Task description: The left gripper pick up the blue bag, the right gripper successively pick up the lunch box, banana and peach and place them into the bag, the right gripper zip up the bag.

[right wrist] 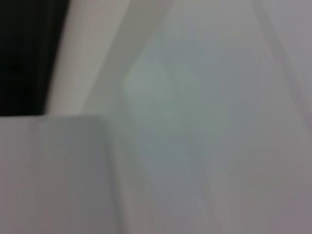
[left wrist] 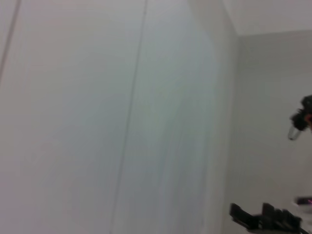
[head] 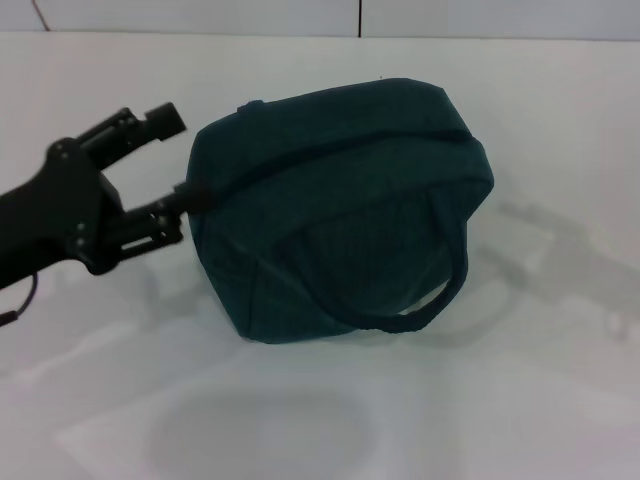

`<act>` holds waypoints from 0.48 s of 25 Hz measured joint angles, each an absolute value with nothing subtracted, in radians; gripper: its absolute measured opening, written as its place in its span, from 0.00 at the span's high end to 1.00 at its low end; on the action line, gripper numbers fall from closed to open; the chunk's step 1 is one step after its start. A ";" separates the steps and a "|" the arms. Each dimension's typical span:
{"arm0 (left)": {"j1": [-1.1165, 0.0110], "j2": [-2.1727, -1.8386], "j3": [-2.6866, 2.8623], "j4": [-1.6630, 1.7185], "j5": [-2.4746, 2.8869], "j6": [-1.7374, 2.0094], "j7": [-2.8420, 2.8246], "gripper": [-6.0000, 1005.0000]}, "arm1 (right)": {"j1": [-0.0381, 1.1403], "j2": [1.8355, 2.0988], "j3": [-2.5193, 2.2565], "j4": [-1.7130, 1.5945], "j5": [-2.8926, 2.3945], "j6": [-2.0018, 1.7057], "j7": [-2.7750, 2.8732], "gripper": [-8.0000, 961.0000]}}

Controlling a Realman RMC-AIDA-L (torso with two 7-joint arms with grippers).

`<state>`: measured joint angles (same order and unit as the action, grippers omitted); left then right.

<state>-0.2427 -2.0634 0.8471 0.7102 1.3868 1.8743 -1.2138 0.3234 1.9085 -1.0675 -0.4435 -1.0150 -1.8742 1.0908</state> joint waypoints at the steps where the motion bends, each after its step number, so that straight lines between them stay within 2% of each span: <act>1: -0.246 -2.065 0.848 0.710 1.398 1.877 -1.219 0.31 | 0.338 1.898 -1.067 -0.471 -1.052 -1.876 1.139 0.29; 3: -0.262 -2.069 0.848 0.710 1.438 1.879 -1.232 0.26 | 0.362 1.878 -1.064 -0.529 -1.126 -1.881 1.224 0.29; 6: -0.291 -2.077 0.848 0.706 1.495 1.881 -1.240 0.19 | 0.390 1.866 -1.061 -0.608 -1.235 -1.889 1.306 0.28; 9: -0.323 -2.083 0.846 0.671 1.510 1.880 -1.232 0.14 | 0.413 1.871 -1.060 -0.678 -1.351 -1.891 1.344 0.28; 12: -0.373 -2.079 0.849 0.621 1.543 1.878 -1.225 0.14 | 0.426 1.890 -1.055 -0.719 -1.447 -1.869 1.344 0.28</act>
